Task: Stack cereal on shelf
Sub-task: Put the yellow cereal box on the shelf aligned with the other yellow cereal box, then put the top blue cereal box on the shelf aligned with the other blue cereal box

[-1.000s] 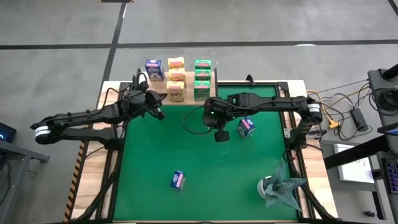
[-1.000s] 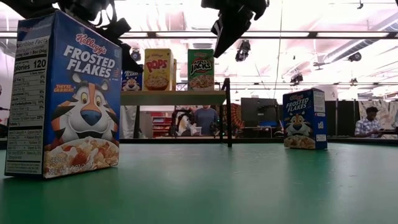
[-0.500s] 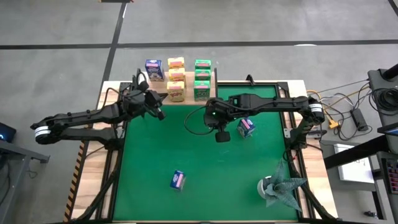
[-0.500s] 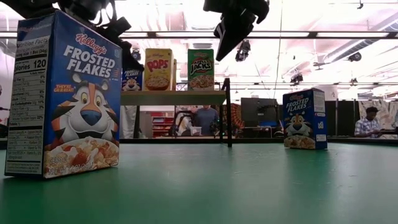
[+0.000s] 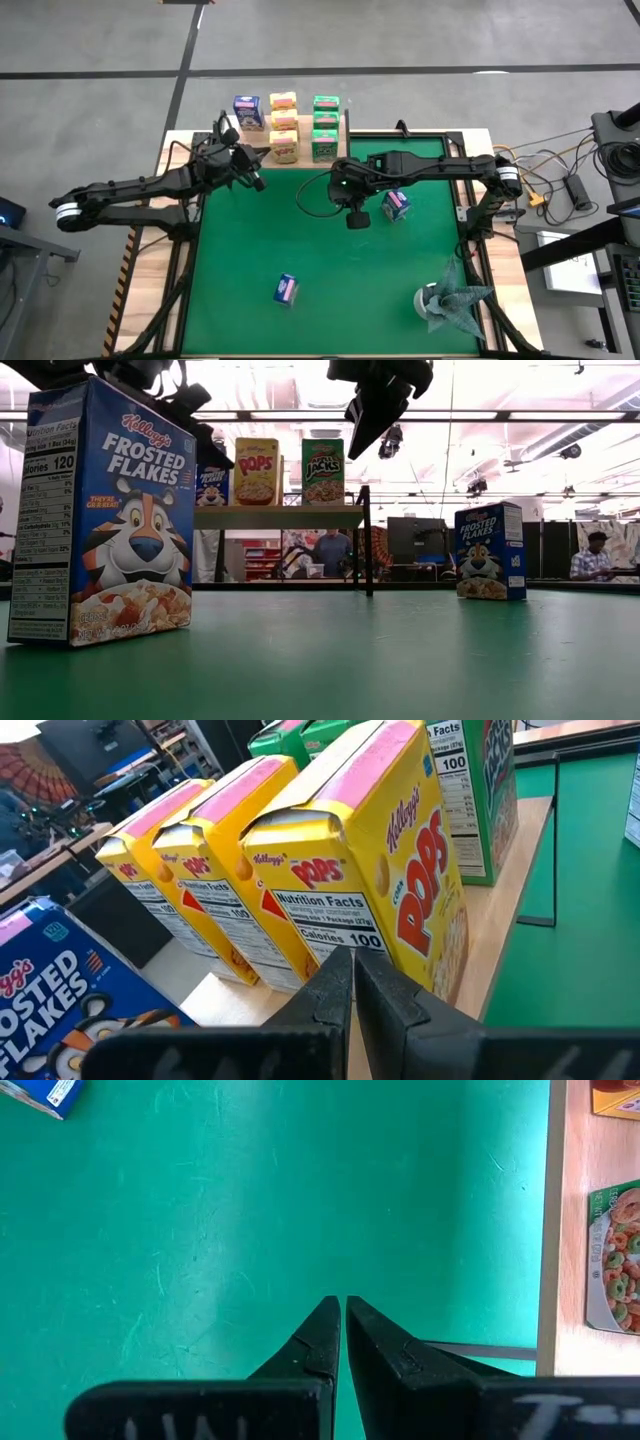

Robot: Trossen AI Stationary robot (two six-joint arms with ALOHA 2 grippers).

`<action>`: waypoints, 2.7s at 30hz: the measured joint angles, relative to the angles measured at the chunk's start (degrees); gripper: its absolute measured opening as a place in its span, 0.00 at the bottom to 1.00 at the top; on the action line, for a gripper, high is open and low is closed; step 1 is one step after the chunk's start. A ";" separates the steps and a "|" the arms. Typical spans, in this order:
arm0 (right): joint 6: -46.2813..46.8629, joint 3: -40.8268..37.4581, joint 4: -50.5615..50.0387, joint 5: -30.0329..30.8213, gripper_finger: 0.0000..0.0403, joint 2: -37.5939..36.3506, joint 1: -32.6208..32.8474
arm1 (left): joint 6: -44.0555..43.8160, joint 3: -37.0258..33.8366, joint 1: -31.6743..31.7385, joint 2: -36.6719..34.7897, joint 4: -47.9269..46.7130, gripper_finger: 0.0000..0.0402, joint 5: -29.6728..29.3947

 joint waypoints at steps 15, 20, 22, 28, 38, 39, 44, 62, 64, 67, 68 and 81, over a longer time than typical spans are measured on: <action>0.02 0.00 0.04 0.00 0.03 0.04 0.00 | 1.57 0.02 0.18 1.15 2.48 0.00 -0.04; 0.26 0.00 0.04 0.00 0.03 0.07 0.00 | 1.97 0.04 0.48 3.93 3.03 0.00 -1.45; 1.09 0.00 0.02 0.00 0.03 0.07 0.00 | 1.80 0.11 0.48 4.41 3.03 0.00 -4.43; 1.49 0.00 -0.13 0.00 0.03 0.07 0.00 | -0.09 0.11 0.40 2.91 0.80 0.00 -7.59; 5.54 -0.02 -2.84 6.15 0.03 -0.59 -0.10 | -2.23 0.13 -3.24 -5.25 -2.71 0.00 -4.54; 7.16 -0.02 -4.01 7.55 0.03 -0.87 -0.20 | -2.54 0.13 -3.74 -6.18 -2.91 0.00 -2.72; 15.44 -0.34 -9.93 9.57 0.03 -2.91 -1.14 | -3.49 0.13 -5.82 -10.42 -3.02 0.00 6.31; 45.71 -20.46 -14.75 8.98 0.10 -24.00 -2.40 | -7.08 0.13 -7.54 -16.74 -5.15 0.00 8.02; 50.31 -22.43 -15.67 8.92 0.17 -25.50 -2.39 | -7.08 0.13 -7.54 -16.72 -5.12 0.00 8.01; 54.75 -25.25 -15.84 8.96 0.30 -26.71 -2.40 | -7.07 0.13 -7.54 -16.69 -5.12 0.00 8.02; 55.72 -26.07 -15.72 9.01 0.35 -26.73 -2.40 | -7.06 0.13 -7.54 -16.68 -5.12 0.00 8.01; 55.44 -32.62 -11.43 9.01 0.72 -25.33 -2.40 | -6.49 0.13 -7.54 -16.56 -5.10 0.00 8.00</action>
